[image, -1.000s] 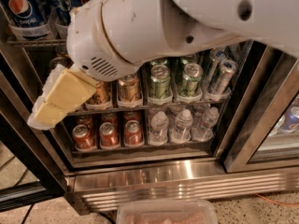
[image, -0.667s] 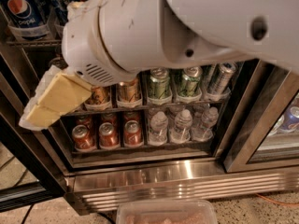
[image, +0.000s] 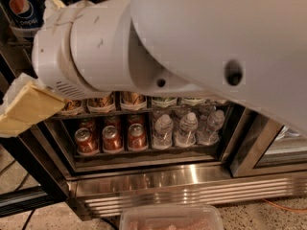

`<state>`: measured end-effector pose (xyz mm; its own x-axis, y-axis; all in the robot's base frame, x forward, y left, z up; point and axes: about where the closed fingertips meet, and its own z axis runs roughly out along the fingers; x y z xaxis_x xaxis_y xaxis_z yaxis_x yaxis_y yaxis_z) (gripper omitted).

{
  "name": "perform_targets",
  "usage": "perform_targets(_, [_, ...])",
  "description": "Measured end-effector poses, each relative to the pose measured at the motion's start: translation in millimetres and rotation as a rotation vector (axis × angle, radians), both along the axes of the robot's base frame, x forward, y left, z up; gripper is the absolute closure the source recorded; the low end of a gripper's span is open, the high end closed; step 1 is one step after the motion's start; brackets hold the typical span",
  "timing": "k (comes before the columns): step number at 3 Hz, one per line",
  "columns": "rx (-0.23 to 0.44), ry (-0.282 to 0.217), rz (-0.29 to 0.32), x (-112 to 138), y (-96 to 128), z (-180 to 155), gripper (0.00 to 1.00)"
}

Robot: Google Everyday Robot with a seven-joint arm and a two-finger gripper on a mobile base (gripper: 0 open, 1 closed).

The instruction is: Pick pepsi can from top shelf of fridge

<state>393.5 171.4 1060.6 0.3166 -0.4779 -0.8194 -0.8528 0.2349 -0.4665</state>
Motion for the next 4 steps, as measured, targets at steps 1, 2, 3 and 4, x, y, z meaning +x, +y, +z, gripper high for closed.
perform_targets(1, [0.000, 0.000, 0.000, 0.0, 0.0, 0.0, 0.00])
perform_targets(2, [0.000, 0.000, 0.000, 0.0, 0.0, 0.0, 0.00])
perform_targets(3, [0.000, 0.000, 0.000, 0.0, 0.0, 0.0, 0.00])
perform_targets(4, [0.000, 0.000, 0.000, 0.1, 0.0, 0.0, 0.00])
